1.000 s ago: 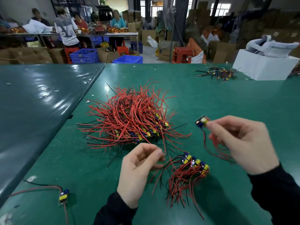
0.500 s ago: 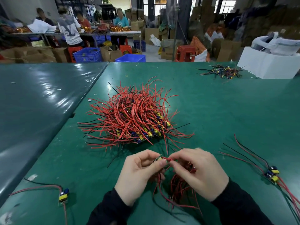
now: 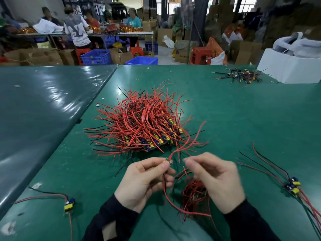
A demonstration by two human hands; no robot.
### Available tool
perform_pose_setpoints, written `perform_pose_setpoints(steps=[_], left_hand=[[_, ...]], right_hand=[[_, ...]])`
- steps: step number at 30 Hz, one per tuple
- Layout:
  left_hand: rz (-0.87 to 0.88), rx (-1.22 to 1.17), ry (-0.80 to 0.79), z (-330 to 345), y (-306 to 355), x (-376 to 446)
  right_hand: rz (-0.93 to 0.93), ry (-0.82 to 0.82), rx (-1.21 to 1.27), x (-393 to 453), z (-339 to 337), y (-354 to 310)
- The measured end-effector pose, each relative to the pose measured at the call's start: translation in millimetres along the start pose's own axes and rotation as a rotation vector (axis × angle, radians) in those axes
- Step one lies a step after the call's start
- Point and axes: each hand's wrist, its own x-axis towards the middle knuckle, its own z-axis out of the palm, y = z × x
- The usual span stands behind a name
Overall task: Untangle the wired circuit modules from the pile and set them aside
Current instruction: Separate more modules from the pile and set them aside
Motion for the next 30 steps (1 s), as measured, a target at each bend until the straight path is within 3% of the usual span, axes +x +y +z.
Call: perform_pose_setpoints(steps=[3, 10, 20, 30], left_hand=[[0.000, 0.036, -0.046, 6, -4, -2], [0.046, 0.071, -0.039, 13, -7, -4], [0.084, 0.149, -0.044, 17, -13, -5], [-0.008, 0.190, -0.141, 17, -15, -8]], right_hand=[[0.212, -0.096, 0.195, -5, 15, 7], [0.238, -0.120, 0.278, -3, 11, 11], [0.437, 0.044, 0.428, 1, 7, 17], [0.468, 0.195, 0.427, 11, -7, 12]])
